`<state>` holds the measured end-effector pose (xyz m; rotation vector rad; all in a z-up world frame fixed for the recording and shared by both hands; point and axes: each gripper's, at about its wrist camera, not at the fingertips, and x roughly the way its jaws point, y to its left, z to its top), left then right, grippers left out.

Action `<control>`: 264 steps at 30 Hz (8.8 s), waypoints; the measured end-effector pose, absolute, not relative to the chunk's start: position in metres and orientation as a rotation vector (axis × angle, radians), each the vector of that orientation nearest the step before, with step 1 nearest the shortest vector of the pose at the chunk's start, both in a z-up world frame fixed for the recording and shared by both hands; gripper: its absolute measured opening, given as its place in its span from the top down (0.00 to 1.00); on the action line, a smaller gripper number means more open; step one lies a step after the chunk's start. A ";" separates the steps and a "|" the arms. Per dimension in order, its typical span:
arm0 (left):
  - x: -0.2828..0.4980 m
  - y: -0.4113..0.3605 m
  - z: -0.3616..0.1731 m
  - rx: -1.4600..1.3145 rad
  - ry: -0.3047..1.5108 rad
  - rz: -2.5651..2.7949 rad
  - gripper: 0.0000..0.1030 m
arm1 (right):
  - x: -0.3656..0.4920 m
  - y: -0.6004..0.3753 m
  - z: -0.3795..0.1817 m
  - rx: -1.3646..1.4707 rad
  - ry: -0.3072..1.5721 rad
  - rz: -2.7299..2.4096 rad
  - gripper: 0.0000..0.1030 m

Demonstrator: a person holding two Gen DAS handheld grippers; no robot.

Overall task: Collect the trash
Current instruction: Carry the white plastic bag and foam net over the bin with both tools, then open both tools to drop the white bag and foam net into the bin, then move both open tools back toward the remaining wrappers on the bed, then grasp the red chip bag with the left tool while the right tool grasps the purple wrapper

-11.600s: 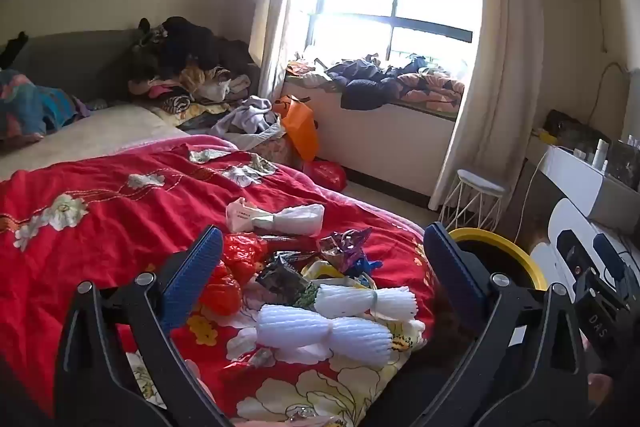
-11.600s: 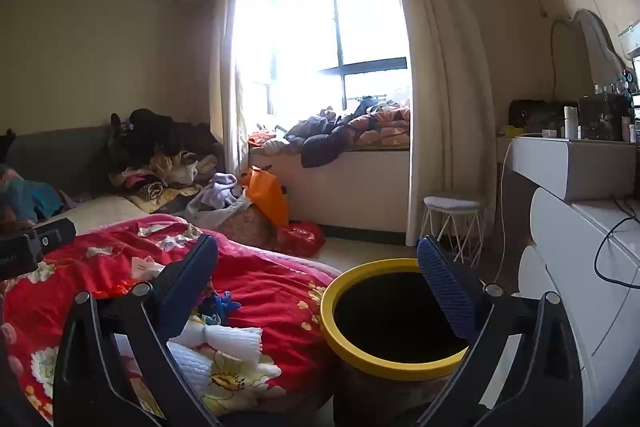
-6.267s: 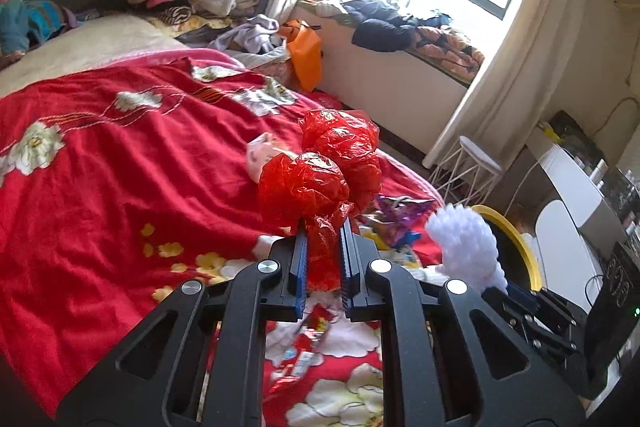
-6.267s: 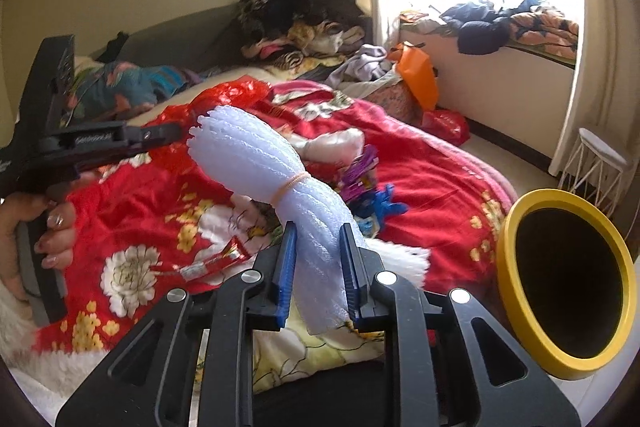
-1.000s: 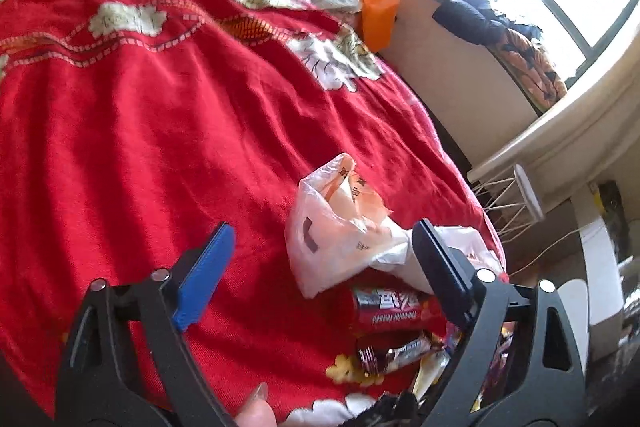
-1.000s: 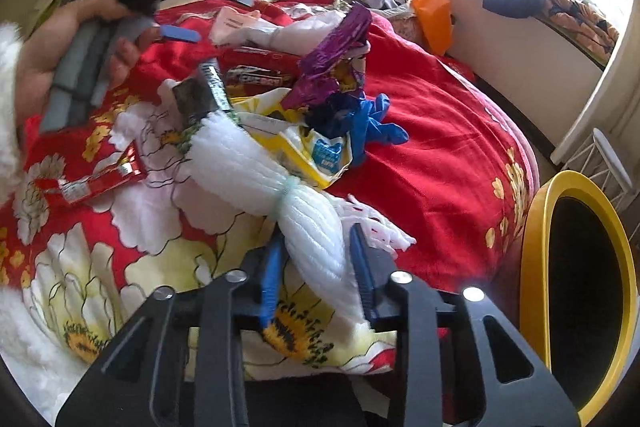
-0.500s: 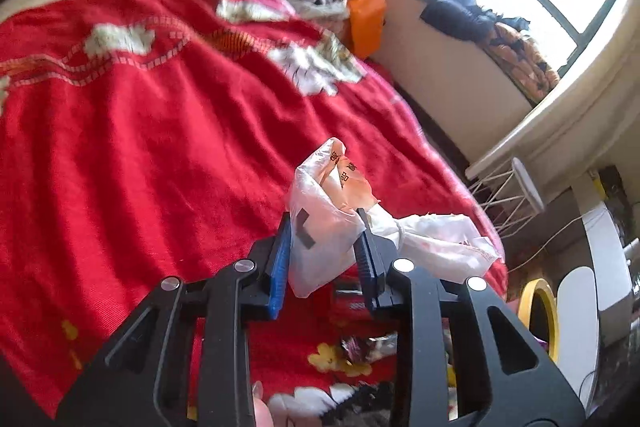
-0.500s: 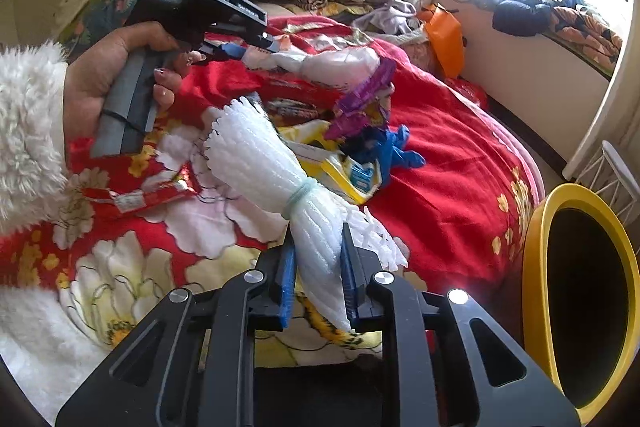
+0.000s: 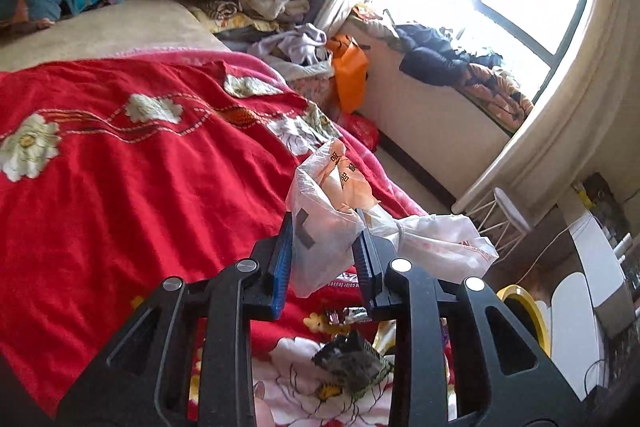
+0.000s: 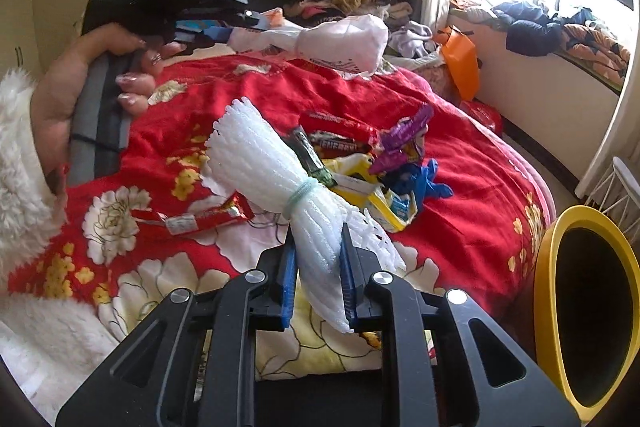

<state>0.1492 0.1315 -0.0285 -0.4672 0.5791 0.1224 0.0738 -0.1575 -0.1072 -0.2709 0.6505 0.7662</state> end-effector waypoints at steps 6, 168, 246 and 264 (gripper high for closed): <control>0.128 0.127 -0.016 -0.424 0.539 0.148 0.79 | 0.068 -0.159 -0.096 -0.248 0.610 0.778 0.83; 0.083 -0.024 0.001 -0.137 0.451 -0.101 0.10 | 0.118 -0.309 -0.025 0.216 0.624 0.332 0.18; 0.037 0.082 -0.145 -0.251 0.914 -0.158 0.73 | 0.201 -0.119 -0.099 -0.117 0.804 0.494 0.85; 0.033 0.094 -0.122 -0.323 0.832 -0.151 0.88 | 0.133 -0.135 -0.063 -0.075 0.695 0.595 0.86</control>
